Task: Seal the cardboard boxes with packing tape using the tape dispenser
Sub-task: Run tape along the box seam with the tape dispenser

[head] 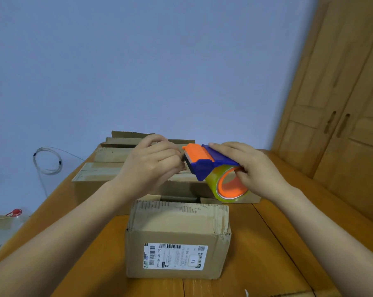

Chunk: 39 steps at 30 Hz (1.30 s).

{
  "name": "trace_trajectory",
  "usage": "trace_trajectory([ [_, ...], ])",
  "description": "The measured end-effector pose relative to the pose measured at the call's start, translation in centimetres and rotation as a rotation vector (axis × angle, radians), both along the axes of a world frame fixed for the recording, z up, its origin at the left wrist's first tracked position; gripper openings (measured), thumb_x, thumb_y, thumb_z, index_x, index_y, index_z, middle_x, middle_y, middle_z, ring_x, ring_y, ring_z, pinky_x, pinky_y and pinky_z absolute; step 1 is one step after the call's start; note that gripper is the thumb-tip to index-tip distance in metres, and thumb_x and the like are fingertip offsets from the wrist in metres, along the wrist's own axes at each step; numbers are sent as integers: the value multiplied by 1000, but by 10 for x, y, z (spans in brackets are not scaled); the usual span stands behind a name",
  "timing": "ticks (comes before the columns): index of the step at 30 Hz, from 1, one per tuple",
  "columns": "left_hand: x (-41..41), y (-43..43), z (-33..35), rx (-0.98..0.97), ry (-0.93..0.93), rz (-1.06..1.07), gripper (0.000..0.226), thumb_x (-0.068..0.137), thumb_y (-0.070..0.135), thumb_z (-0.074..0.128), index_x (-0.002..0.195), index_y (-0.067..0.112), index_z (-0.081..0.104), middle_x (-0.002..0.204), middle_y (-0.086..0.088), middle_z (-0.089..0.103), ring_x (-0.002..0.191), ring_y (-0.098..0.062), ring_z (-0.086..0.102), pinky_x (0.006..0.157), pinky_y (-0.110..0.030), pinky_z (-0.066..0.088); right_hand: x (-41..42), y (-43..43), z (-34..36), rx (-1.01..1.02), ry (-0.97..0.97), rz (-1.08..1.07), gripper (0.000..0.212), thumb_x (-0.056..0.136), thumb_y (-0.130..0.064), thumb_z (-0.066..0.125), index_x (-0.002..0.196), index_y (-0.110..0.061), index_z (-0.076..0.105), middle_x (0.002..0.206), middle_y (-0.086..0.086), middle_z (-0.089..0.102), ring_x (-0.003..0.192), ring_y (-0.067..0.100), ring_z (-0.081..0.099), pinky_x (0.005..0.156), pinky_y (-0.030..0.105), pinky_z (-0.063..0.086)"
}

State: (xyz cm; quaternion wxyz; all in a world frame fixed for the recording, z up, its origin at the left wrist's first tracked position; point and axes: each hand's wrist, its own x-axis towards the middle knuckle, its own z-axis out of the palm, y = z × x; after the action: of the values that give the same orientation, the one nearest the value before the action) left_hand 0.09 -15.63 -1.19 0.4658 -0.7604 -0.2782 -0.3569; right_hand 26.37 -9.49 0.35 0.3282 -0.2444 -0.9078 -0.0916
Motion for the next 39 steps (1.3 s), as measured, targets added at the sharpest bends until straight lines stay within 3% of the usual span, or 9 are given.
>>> trace_trajectory([
  [6,-8,10,-4,-50,54,6,23,92,20,57,75,12,70,88,0,74,89,-15,68,88,-34,42,5,1,-2,157,-88,-42,65,76,-9,50,140,-21,46,117,4,62,98,20,55,64,14,34],
  [10,-12,8,-3,-49,22,-5,30,97,21,52,74,12,69,92,1,75,93,-15,69,91,-35,40,15,6,-3,121,-116,-41,68,79,-6,51,143,-25,41,117,4,59,98,19,52,67,23,38],
  [13,-57,-4,-5,-35,-70,43,25,94,22,59,72,12,66,92,0,75,91,-15,71,87,-36,41,61,21,-10,74,-110,-162,81,74,4,65,143,-30,40,117,6,59,101,27,55,71,29,41],
  [19,-100,-13,-33,-99,-119,152,28,91,21,58,72,6,70,96,-8,74,93,-27,70,78,-40,45,98,28,-31,118,-169,-286,90,64,7,80,139,-25,42,110,10,62,95,29,59,64,27,42],
  [27,-96,-14,-38,-90,-210,136,27,89,25,61,79,2,69,87,-14,73,76,-31,70,70,-38,49,103,27,-35,37,5,-301,80,71,15,69,140,-19,46,117,10,59,105,28,53,67,32,45],
  [30,-87,-17,-32,-114,-310,210,42,94,35,53,78,1,70,75,-12,71,67,-31,68,63,-32,45,102,26,-33,32,52,-285,79,71,18,67,139,-19,47,117,10,58,105,28,52,67,32,45],
  [33,-67,-21,-24,-326,-560,297,53,99,50,37,81,9,66,68,-2,67,60,-25,61,54,-26,39,100,26,-33,14,122,-295,80,71,21,62,139,-19,49,117,9,58,105,29,51,69,34,44],
  [36,-37,-20,-16,-531,-933,241,36,101,39,40,90,15,64,72,5,67,69,-18,64,63,-34,49,96,27,-38,-22,185,-317,78,72,21,60,139,-19,48,118,10,57,107,29,50,71,34,43],
  [39,-15,-20,-15,-619,-1134,137,38,102,41,33,93,18,62,71,3,68,67,-12,65,67,-32,49,89,26,-44,-39,198,-312,76,73,20,60,138,-17,49,119,11,58,108,30,50,71,35,44],
])
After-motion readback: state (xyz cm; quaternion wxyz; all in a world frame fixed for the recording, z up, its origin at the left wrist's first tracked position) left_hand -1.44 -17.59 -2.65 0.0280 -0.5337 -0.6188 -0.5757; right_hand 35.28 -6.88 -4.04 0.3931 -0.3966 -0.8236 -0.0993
